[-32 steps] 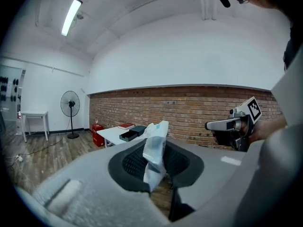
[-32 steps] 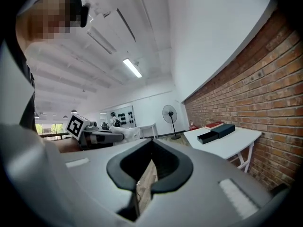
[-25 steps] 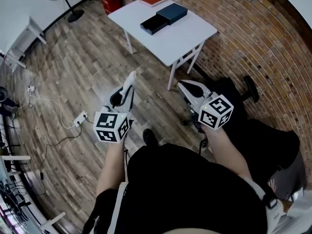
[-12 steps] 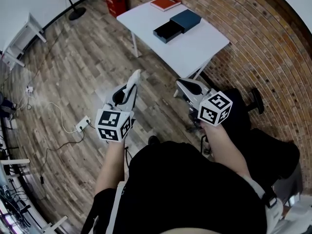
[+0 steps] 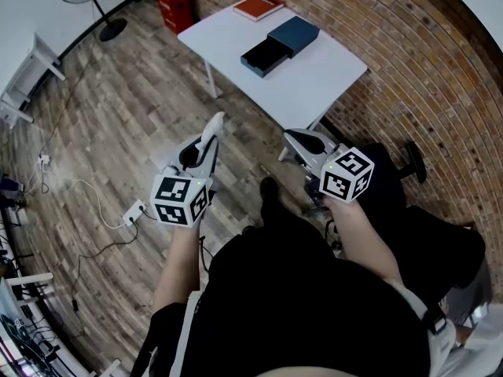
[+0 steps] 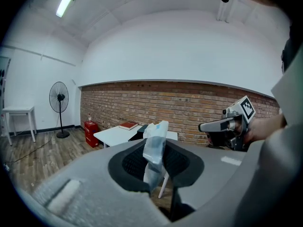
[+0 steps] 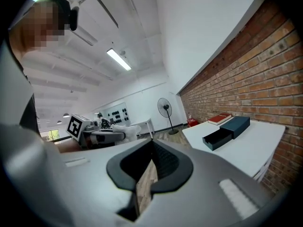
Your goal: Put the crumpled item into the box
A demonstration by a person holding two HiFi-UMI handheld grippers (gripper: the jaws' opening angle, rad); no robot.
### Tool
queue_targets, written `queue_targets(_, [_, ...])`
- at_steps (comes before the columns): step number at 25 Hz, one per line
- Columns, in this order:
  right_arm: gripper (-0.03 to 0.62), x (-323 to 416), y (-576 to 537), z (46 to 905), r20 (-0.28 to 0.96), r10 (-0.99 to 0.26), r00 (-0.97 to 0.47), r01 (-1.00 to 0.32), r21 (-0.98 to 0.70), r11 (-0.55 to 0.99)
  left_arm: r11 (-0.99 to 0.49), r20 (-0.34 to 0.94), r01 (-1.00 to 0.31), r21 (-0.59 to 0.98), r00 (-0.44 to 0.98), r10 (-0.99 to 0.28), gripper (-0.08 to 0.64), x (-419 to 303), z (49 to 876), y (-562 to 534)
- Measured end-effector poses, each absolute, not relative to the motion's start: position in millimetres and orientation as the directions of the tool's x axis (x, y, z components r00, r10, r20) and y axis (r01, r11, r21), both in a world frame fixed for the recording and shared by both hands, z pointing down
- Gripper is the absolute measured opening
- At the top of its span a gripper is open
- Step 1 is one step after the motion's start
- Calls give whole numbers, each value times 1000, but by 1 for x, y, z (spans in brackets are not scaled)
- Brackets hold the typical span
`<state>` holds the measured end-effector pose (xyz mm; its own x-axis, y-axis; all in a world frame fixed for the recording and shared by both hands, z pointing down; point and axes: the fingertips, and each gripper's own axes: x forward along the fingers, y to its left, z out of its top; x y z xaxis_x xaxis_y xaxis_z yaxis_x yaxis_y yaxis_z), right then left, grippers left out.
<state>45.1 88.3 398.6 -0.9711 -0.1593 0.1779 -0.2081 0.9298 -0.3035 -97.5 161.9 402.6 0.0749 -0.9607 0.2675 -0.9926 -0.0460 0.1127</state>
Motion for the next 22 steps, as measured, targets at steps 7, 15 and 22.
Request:
queue_targets(7, [2, 21, 11, 408, 159, -150, -976, -195, -326, 925, -46, 295, -994, 97, 73, -953, 69, -120, 410, 89])
queue_targets(15, [2, -27, -107, 414, 162, -136, -977, -185, -341, 922, -44, 322, -994, 97, 74, -944, 71, -162, 413, -27])
queue_targets(22, [2, -36, -184, 430, 187, -126, -974, -189, -372, 909, -71, 361, -987, 147, 120, -925, 70, -166, 430, -119])
